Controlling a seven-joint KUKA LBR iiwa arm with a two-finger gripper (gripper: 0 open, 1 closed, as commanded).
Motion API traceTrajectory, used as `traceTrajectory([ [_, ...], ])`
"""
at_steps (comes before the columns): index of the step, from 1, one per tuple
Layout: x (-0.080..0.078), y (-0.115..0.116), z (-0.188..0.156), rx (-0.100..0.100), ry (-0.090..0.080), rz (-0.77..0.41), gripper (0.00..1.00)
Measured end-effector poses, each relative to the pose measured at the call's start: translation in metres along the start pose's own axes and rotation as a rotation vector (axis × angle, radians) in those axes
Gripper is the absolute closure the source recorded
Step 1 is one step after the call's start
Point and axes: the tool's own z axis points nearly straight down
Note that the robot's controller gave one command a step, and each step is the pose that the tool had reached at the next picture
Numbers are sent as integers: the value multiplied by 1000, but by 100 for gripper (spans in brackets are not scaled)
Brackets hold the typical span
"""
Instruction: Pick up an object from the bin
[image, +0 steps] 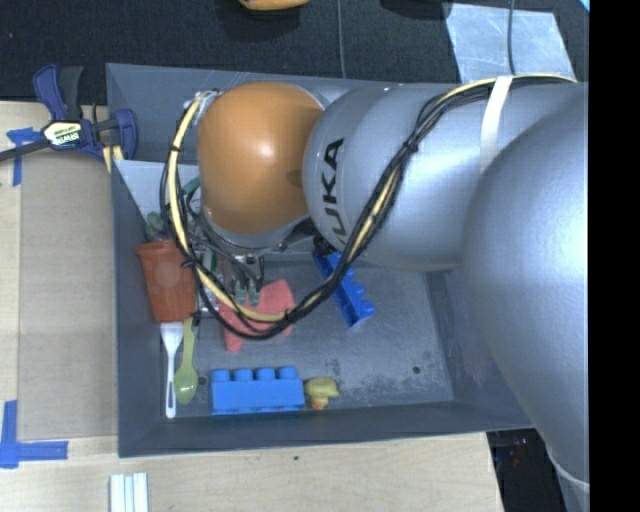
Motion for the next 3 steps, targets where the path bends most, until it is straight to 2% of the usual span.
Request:
traceTrajectory([
  [1, -2, -1, -5, -2, -8, 3, 0],
  [2, -12, -32, 65, -3, -12, -60, 0],
  [3, -29, -65, 123, -11, -24, 1, 0],
])
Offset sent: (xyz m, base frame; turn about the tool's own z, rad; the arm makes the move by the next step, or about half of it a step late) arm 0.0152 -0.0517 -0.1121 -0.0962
